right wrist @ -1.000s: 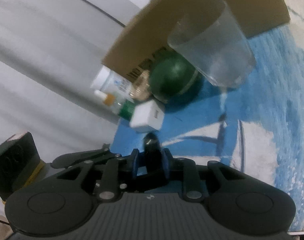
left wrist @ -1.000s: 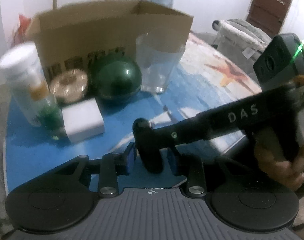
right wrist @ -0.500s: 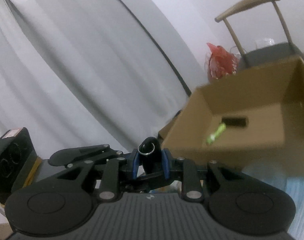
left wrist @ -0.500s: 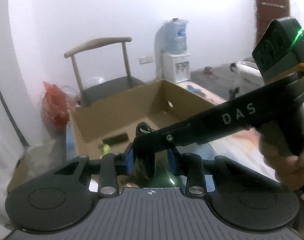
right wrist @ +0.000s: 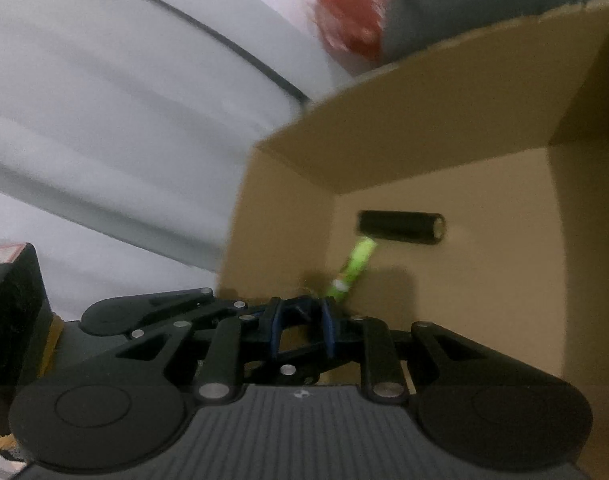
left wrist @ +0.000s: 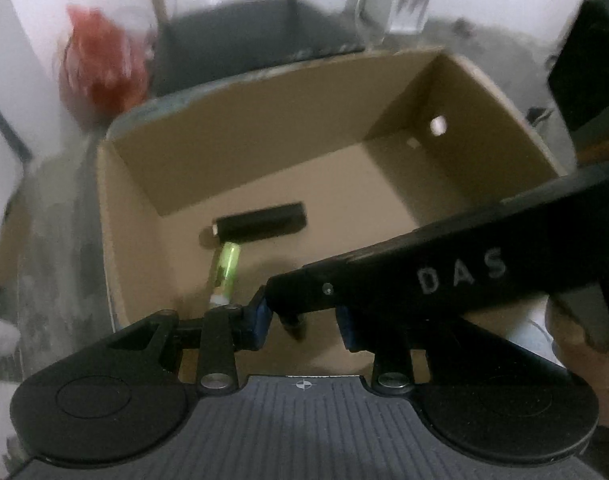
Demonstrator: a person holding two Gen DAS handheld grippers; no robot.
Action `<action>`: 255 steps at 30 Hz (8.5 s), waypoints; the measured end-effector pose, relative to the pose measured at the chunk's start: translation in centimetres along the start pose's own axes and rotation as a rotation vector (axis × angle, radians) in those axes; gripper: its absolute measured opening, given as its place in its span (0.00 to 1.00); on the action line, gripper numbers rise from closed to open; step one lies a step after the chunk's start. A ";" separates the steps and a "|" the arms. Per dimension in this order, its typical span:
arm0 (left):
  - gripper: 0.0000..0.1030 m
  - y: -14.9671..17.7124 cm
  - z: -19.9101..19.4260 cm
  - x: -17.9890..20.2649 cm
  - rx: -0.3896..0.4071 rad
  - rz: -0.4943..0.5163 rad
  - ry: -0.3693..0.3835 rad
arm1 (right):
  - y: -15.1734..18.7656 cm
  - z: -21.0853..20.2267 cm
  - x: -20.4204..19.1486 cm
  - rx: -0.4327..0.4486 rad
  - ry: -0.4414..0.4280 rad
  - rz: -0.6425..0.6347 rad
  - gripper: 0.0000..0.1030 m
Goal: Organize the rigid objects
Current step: 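Carry the black key fob into the box and open the right gripper, then move the right gripper out of the box back over the table, then lower the right gripper onto the white charger block and close on it, then carry the white charger block into the box and open the right gripper, then move the right gripper out of the box back over the table, then lower the right gripper onto the green dropper bottle and close on it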
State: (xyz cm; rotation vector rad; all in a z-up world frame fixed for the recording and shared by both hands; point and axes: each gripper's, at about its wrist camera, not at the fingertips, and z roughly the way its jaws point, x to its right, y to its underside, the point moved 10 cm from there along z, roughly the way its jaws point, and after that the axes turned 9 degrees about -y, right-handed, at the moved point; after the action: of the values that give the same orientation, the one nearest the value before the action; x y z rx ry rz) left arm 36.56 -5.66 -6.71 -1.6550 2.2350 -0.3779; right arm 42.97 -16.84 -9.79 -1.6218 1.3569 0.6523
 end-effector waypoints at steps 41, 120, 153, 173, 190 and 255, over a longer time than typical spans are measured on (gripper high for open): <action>0.50 18.0 -11.1 0.9 0.371 -0.180 0.108 | 19.3 -13.1 -2.5 0.324 -0.282 -0.048 0.29; 0.59 20.5 -4.2 8.3 0.349 0.079 0.085 | 23.6 -4.0 2.1 0.203 0.054 -0.118 0.44; 0.52 11.9 -17.4 5.9 0.686 0.036 -0.102 | 16.6 -11.3 -11.6 0.404 0.045 -0.497 0.45; 0.52 -0.8 0.3 2.1 -0.065 -0.088 0.136 | 1.0 -3.9 2.3 -0.021 0.105 -0.060 0.45; 0.53 -1.4 6.1 -0.3 -0.198 -0.131 0.002 | -2.8 2.2 4.4 -0.159 0.226 -0.048 0.43; 0.69 17.9 -3.9 -0.2 0.479 -0.231 -0.153 | 20.5 0.4 -10.8 0.279 0.162 -0.656 0.57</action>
State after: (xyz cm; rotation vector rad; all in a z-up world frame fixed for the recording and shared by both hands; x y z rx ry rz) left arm 19.42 -0.29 -10.31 -1.6103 1.6773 -0.7501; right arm 20.69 -11.29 -7.05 -1.7701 0.8845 -0.0574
